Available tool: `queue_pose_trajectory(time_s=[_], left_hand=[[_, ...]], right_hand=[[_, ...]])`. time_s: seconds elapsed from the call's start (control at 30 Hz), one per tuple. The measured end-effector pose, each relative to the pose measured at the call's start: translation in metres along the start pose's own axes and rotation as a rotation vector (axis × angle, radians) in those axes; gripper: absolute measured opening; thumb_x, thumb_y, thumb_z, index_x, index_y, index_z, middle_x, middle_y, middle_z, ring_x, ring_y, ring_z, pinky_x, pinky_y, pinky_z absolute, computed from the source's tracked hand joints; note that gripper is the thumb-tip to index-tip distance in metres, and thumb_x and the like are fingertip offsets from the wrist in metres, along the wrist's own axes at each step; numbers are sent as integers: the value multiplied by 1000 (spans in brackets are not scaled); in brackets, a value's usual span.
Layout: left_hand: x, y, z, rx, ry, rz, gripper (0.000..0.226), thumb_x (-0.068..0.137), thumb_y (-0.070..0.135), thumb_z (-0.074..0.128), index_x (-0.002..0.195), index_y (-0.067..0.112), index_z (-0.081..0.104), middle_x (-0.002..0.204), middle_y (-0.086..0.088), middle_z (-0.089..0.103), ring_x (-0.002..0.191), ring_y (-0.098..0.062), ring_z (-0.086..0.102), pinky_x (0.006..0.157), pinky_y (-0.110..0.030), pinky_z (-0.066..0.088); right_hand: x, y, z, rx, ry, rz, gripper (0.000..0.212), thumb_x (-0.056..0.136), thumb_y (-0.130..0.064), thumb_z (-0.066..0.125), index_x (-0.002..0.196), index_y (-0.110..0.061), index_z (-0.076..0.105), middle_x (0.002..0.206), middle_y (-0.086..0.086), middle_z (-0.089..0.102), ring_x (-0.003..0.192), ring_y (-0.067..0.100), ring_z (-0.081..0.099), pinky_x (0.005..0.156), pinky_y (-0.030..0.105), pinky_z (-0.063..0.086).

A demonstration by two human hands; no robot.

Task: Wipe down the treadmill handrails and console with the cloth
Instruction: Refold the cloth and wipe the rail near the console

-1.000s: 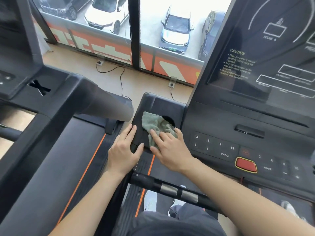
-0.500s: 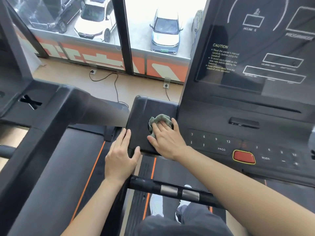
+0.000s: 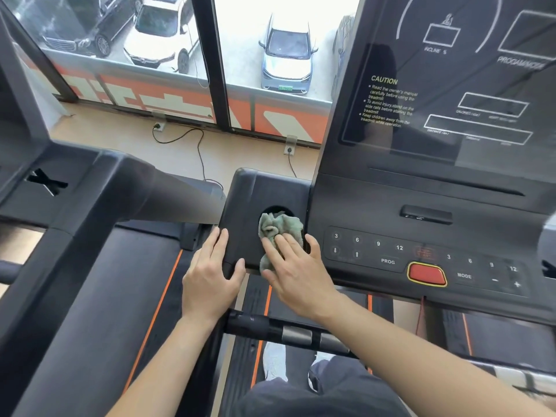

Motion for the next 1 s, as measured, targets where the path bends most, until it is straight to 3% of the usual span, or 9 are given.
queue_pose_trajectory(time_s=[0.3, 0.4, 0.53, 0.87, 1.0], left_hand=[[1, -2, 1, -13, 15, 11, 69, 87, 32, 76, 149, 18, 50, 154, 0, 49, 133, -23, 54, 95, -44, 54], [0, -5, 0, -48, 27, -7, 70, 86, 28, 76, 149, 15, 49, 152, -2, 51, 134, -23, 54, 100, -43, 52], [-2, -10, -2, -80, 52, -44, 64, 85, 26, 59, 147, 13, 52, 147, -3, 56, 133, -22, 55, 102, -40, 50], [-3, -12, -4, -92, 61, -71, 60, 82, 32, 57, 140, 15, 59, 144, 1, 59, 129, -19, 57, 99, -39, 53], [-3, -12, -4, -86, 51, -76, 61, 82, 33, 56, 140, 16, 59, 143, 2, 59, 128, -19, 58, 98, -38, 53]], right_hand=[[14, -25, 8, 119, -103, -10, 67, 101, -51, 24, 157, -15, 28, 164, 8, 26, 150, 27, 27, 118, 51, 24], [25, -30, 12, 136, -141, -91, 64, 102, -51, 16, 161, -26, 13, 168, -1, 14, 155, 26, 9, 124, 50, 7], [48, -22, 11, 126, -208, -182, 63, 103, -51, 10, 161, -29, 2, 169, -8, 1, 155, 18, -8, 125, 45, -6], [153, 58, -13, -5, -297, -85, 59, 107, -34, 23, 160, -34, -2, 169, -8, -4, 155, 18, -3, 125, 46, -4], [149, 53, -12, 25, -320, -79, 61, 108, -32, 25, 161, -30, -5, 169, -5, -9, 155, 19, -11, 125, 45, -7]])
Point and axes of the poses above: each hand's wrist, its own x-axis towards the middle knuckle, its own z-axis out of the palm, y = z × x, the point moved 7 cm from there along x, towards the middle knuckle
